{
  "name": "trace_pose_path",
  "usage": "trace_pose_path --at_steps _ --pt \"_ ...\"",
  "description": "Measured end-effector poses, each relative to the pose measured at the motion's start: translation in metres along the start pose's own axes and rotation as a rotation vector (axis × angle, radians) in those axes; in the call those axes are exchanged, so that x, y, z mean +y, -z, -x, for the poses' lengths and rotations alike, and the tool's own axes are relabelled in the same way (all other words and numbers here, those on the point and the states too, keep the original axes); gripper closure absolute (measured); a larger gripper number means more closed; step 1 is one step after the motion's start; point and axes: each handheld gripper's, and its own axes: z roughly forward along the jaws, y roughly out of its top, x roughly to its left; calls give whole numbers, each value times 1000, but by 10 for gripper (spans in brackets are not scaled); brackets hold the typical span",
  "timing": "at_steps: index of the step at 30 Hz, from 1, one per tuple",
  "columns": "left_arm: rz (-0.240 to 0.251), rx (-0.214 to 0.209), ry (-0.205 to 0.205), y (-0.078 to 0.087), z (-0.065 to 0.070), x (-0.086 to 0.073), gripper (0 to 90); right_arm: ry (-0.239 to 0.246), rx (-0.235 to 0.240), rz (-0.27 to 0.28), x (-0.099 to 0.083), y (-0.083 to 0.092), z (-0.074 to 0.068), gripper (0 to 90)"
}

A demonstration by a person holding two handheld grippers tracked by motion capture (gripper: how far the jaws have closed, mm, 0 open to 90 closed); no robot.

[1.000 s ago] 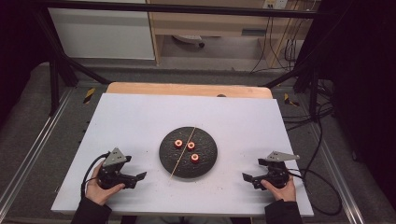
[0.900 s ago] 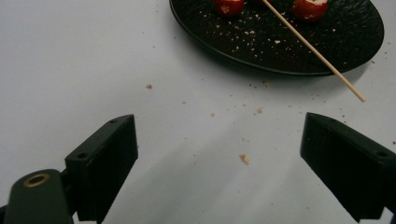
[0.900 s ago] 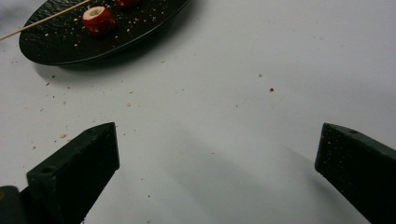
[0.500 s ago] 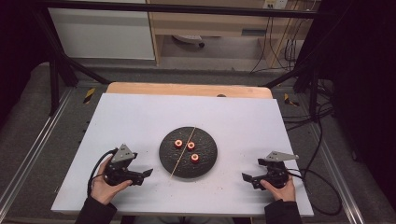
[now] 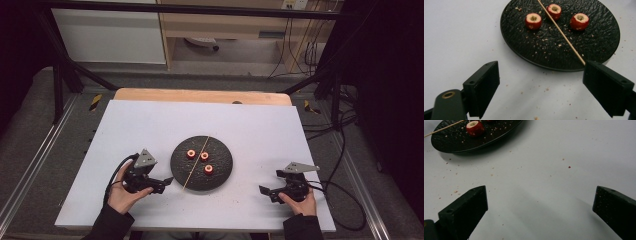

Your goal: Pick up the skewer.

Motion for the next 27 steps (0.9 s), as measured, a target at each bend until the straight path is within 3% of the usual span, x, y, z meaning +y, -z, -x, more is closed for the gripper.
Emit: trace_pose_path --at_steps 15,27 --pt "-53 -14 21 -26 16 25 200 1 0 1 0 0 0 5" --pt "-106 -16 40 -47 26 36 338 2 0 -3 0 -1 0 5"
